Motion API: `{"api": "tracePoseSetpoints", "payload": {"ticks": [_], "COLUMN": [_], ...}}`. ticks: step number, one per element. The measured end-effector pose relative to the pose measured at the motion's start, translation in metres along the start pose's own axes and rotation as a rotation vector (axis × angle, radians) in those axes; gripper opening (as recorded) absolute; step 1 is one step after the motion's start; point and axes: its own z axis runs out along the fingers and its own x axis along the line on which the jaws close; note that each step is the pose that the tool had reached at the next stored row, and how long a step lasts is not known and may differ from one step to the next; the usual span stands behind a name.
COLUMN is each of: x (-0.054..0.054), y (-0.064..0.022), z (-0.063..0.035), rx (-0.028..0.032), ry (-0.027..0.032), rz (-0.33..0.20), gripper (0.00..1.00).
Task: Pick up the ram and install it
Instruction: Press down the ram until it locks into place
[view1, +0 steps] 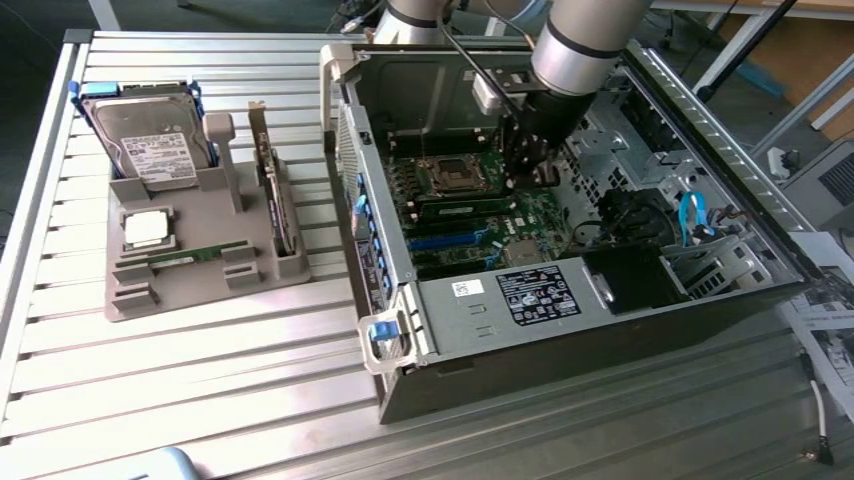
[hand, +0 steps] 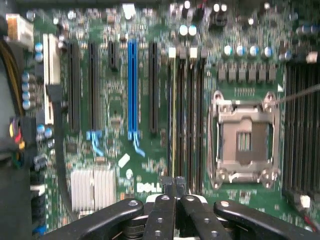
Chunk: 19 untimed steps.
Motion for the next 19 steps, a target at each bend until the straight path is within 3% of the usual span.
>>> {"api": "tracePoseSetpoints", "payload": {"ticks": [14,19], "x": [0.0,0.0], "y": [0.0535,0.0584], "z": [0.0018,0.0018], "rx": [0.0001,0.0001], "ry": [-0.0002,-0.0002], "rz": [0.0,0.0], "gripper": [0.11,0.11]}}
